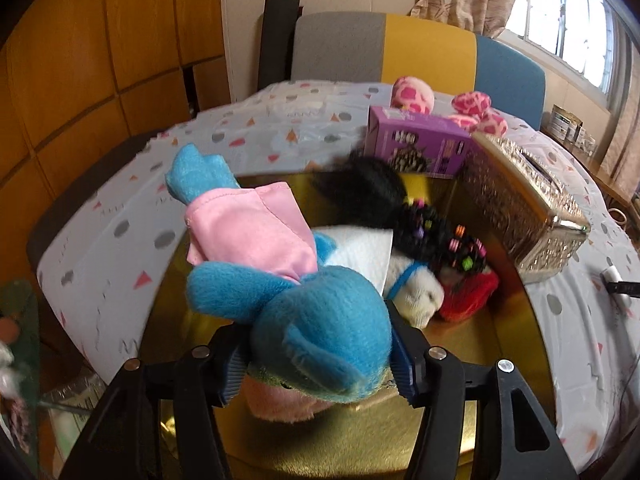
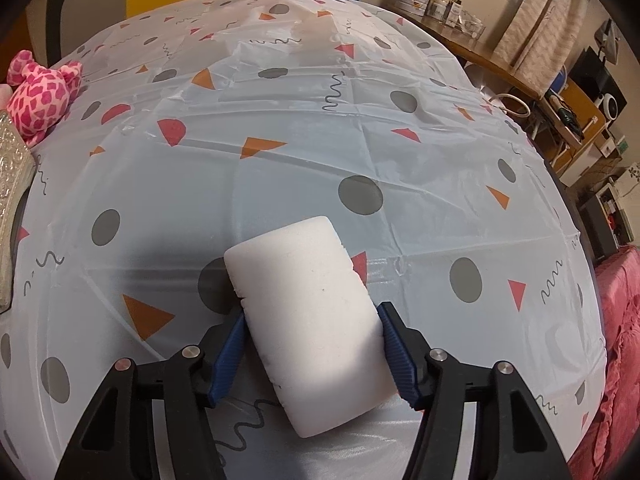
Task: Organize soft objects
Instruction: 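Carry the blue plush into the gold tray and open the left gripper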
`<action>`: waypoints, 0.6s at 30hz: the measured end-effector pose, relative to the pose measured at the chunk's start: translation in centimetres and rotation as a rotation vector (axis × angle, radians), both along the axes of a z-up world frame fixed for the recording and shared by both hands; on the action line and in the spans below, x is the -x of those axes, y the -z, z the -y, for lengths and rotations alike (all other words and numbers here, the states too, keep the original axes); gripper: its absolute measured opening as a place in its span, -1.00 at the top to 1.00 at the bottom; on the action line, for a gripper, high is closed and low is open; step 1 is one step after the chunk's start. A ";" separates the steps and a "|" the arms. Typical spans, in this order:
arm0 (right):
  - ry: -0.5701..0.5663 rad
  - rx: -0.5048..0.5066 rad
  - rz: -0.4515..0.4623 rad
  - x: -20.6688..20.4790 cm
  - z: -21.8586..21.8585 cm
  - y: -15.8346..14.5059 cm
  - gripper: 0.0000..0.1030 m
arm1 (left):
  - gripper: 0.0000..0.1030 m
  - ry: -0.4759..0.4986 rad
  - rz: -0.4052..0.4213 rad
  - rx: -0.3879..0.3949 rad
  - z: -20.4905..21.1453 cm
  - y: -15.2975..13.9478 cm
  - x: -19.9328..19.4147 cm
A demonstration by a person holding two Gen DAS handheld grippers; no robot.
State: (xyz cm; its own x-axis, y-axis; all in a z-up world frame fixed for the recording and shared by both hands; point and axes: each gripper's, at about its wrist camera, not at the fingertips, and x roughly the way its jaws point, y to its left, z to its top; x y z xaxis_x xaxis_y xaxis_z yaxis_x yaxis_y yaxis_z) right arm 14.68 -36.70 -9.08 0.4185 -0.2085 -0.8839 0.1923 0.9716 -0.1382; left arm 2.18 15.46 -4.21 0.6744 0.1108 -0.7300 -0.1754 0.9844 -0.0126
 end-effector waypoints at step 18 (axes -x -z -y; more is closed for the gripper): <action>0.074 -0.129 -0.017 -3.4 -4.8 -2.1 -0.16 | -0.72 0.013 0.040 0.024 -0.6 0.0 1.7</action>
